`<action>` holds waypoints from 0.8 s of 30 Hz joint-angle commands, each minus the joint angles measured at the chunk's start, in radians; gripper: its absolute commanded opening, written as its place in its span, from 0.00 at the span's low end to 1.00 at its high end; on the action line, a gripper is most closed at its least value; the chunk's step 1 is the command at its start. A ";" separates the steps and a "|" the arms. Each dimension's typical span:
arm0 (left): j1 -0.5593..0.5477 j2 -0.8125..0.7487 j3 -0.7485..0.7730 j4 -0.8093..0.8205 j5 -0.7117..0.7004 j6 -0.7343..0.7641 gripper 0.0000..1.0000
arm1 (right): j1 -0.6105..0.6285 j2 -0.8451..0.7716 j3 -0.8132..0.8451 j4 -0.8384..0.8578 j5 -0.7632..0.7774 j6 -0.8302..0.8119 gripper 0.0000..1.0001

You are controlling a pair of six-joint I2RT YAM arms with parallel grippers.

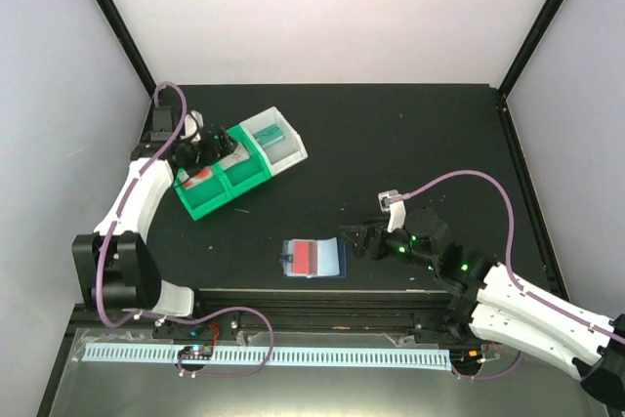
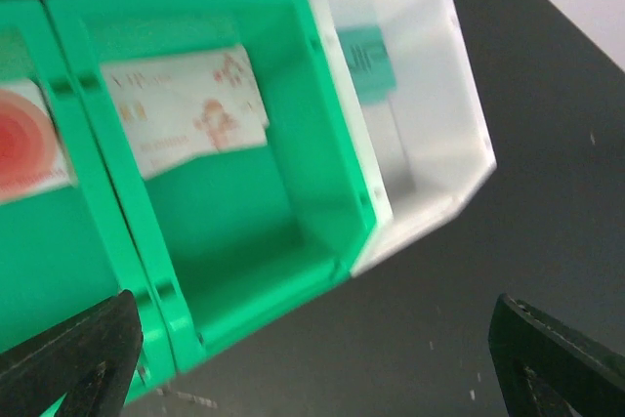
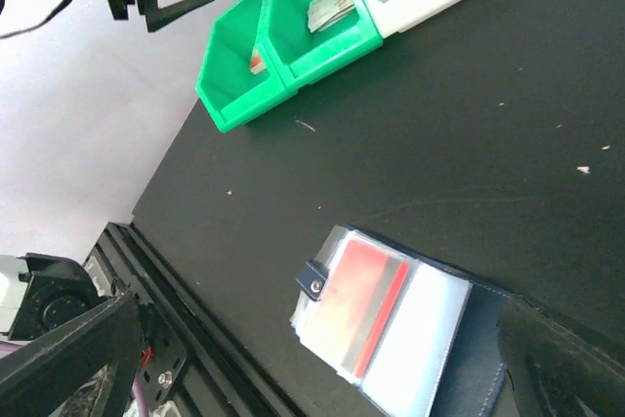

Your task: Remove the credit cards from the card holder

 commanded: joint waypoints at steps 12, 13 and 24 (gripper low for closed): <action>-0.189 -0.384 -0.441 0.132 0.326 0.032 0.99 | -0.002 0.119 0.015 0.106 -0.108 0.090 0.78; -0.206 -0.409 -0.461 0.139 0.323 0.019 0.99 | -0.001 0.129 0.012 0.112 -0.112 0.093 0.71; -0.370 -0.629 -0.734 0.376 0.329 -0.215 0.99 | 0.010 0.297 -0.008 0.204 -0.139 0.171 0.37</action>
